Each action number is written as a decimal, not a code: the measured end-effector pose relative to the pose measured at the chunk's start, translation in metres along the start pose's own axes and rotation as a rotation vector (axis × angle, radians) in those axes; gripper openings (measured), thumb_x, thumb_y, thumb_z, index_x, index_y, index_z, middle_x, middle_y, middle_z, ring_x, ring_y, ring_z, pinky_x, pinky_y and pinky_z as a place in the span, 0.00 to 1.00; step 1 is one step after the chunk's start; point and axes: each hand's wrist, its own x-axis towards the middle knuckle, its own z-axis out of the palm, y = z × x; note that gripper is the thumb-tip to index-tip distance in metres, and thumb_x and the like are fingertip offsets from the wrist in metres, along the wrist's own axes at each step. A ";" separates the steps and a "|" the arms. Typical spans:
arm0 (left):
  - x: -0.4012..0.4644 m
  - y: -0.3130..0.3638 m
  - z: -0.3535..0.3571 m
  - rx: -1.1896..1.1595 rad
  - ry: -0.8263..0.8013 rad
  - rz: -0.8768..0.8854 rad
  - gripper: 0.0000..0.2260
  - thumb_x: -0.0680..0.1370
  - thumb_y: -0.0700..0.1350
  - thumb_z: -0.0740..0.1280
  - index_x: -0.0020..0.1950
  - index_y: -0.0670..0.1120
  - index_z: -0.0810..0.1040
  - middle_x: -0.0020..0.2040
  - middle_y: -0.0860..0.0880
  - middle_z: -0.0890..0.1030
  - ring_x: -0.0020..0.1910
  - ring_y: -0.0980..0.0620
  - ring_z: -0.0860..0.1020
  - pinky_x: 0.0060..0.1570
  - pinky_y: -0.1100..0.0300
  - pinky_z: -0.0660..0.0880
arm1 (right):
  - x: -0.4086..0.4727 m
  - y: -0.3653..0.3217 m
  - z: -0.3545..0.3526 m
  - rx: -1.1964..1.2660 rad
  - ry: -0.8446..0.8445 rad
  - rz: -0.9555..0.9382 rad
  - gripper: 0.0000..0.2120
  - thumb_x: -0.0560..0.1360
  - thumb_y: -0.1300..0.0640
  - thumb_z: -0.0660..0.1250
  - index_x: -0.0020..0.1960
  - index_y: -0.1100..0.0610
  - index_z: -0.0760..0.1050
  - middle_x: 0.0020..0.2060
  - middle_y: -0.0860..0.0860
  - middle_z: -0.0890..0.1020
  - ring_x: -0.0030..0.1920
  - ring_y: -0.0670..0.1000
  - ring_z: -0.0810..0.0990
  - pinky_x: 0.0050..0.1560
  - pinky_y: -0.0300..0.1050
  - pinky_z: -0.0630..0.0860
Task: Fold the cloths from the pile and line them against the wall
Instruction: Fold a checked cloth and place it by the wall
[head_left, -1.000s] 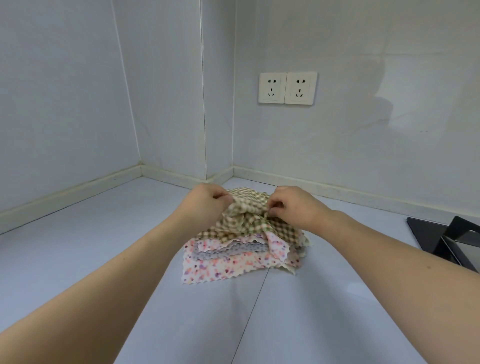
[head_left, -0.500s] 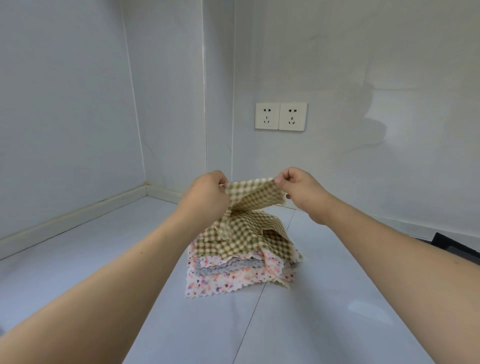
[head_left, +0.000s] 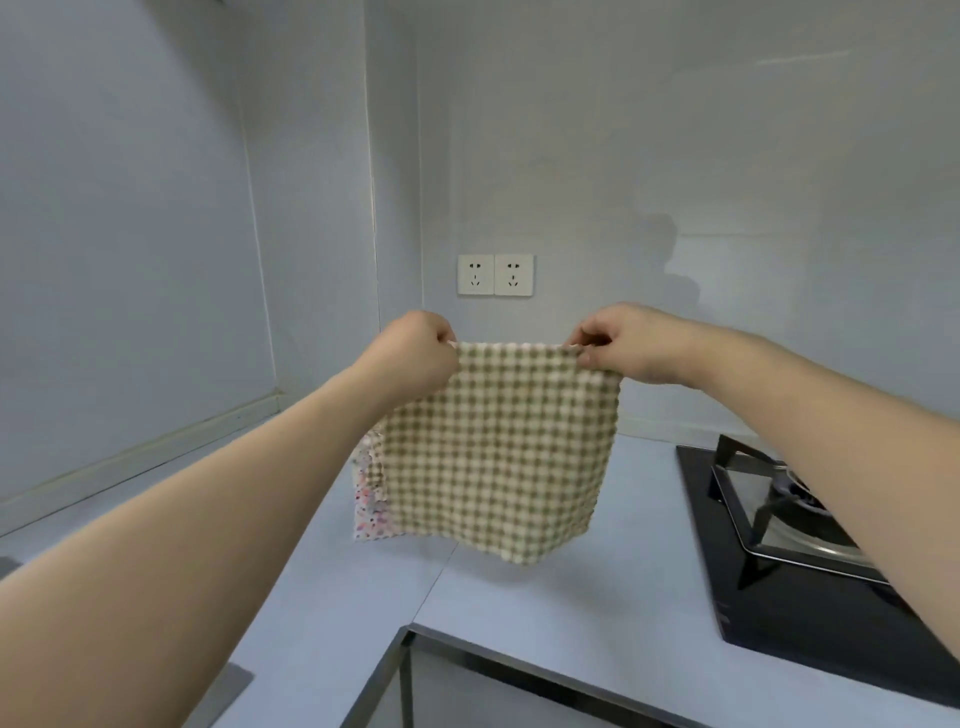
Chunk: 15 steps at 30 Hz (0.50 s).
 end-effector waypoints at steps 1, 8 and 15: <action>-0.004 0.006 0.001 0.022 -0.015 0.036 0.08 0.76 0.38 0.57 0.41 0.42 0.74 0.34 0.48 0.74 0.31 0.50 0.70 0.30 0.60 0.66 | -0.010 0.004 -0.006 -0.038 0.018 0.006 0.08 0.79 0.58 0.64 0.56 0.54 0.79 0.50 0.49 0.80 0.52 0.50 0.78 0.56 0.46 0.74; -0.013 0.015 0.022 0.109 -0.039 0.183 0.08 0.77 0.39 0.61 0.47 0.49 0.78 0.42 0.55 0.79 0.43 0.53 0.77 0.40 0.59 0.74 | -0.043 0.058 -0.017 -0.228 0.116 0.077 0.05 0.77 0.57 0.65 0.44 0.49 0.75 0.47 0.51 0.81 0.48 0.52 0.78 0.49 0.43 0.73; 0.009 -0.013 0.090 0.231 -0.070 0.178 0.09 0.77 0.39 0.59 0.50 0.49 0.76 0.43 0.52 0.79 0.44 0.48 0.77 0.44 0.54 0.75 | -0.018 0.109 0.026 -0.227 0.126 0.127 0.10 0.77 0.62 0.62 0.53 0.55 0.80 0.52 0.52 0.81 0.51 0.52 0.78 0.52 0.44 0.75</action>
